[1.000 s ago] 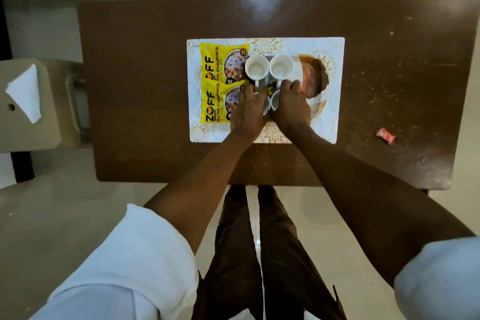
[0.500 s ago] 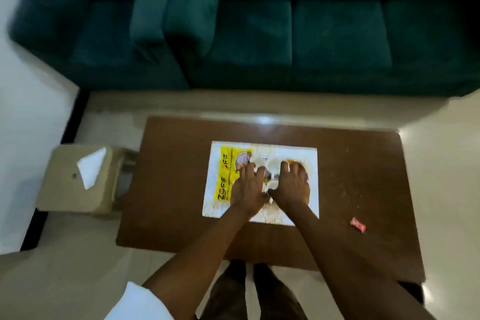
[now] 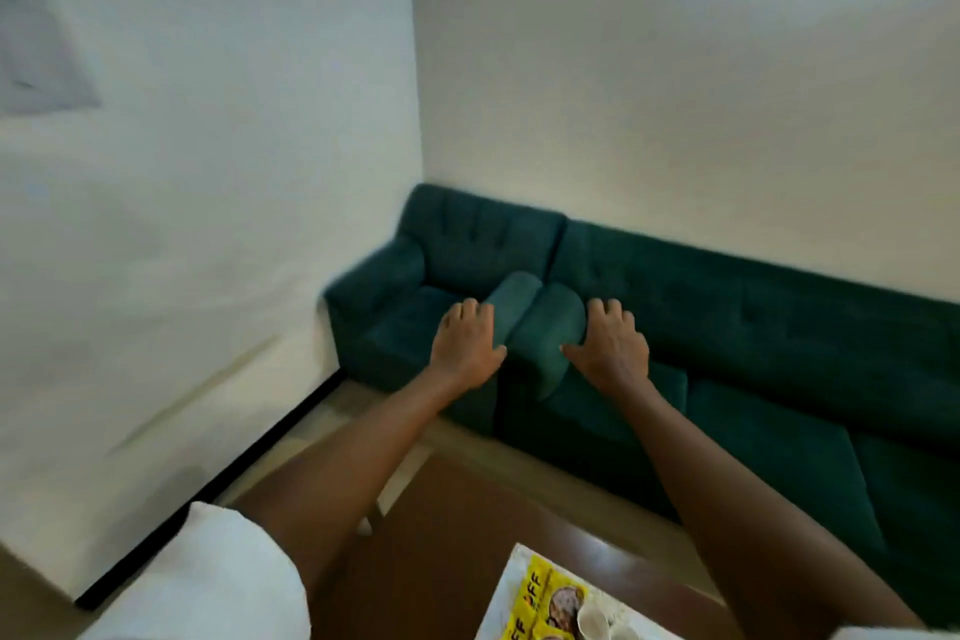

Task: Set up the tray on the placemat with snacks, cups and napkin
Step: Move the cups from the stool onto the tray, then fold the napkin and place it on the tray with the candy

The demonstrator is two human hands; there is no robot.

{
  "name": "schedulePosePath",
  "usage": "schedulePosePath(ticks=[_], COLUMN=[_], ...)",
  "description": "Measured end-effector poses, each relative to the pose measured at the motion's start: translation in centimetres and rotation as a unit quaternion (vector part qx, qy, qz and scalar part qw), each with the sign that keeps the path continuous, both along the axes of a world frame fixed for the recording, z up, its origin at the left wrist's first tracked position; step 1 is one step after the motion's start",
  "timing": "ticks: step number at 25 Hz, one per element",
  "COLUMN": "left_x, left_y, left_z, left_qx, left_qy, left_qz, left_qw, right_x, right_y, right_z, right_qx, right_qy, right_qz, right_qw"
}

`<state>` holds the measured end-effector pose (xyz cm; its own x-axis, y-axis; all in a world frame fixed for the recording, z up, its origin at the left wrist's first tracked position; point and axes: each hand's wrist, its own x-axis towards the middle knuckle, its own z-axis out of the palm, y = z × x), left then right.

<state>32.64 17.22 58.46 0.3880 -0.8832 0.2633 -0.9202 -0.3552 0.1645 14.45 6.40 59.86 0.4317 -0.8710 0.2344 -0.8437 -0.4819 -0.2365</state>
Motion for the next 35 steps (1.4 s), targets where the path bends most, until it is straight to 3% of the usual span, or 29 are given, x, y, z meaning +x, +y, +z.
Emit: schedulePosePath(ticks=[7, 12, 16, 19, 25, 29, 35], left_x=[18.8, 30.4, 36.0, 38.8, 42.2, 43.2, 40.7], left_y=[10.4, 18.6, 21.3, 22.1, 20.9, 18.7, 17.3], left_z=[9.9, 9.9, 6.8, 1.3, -12.5, -25.9, -46.9], left_qx=[-0.087, -0.06, -0.098, -0.104, -0.003, 0.066, 0.163], left_qy=[-0.044, -0.057, 0.004, 0.046, 0.123, 0.193, 0.332], left_qz=[0.078, 0.117, 0.131, 0.153, 0.194, 0.218, 0.249], left_qw=[0.992, 0.99, 0.986, 0.982, 0.973, 0.955, 0.895], right_x=[19.0, 32.1, 39.5, 44.5, 50.9, 53.5, 53.3], right_y=[7.4, 14.6, 17.2, 17.9, 16.0, 14.4, 15.6], right_z=[10.2, 10.2, 7.4, 2.2, -12.9, -27.2, -48.2], right_qx=[-0.08, -0.087, -0.059, -0.023, 0.061, 0.149, 0.274], right_qy=[-0.042, -0.036, -0.026, -0.003, 0.059, 0.084, 0.137], right_qz=[0.114, 0.177, 0.197, 0.225, 0.237, 0.218, 0.206], right_qw=[0.989, 0.98, 0.978, 0.974, 0.968, 0.961, 0.929])
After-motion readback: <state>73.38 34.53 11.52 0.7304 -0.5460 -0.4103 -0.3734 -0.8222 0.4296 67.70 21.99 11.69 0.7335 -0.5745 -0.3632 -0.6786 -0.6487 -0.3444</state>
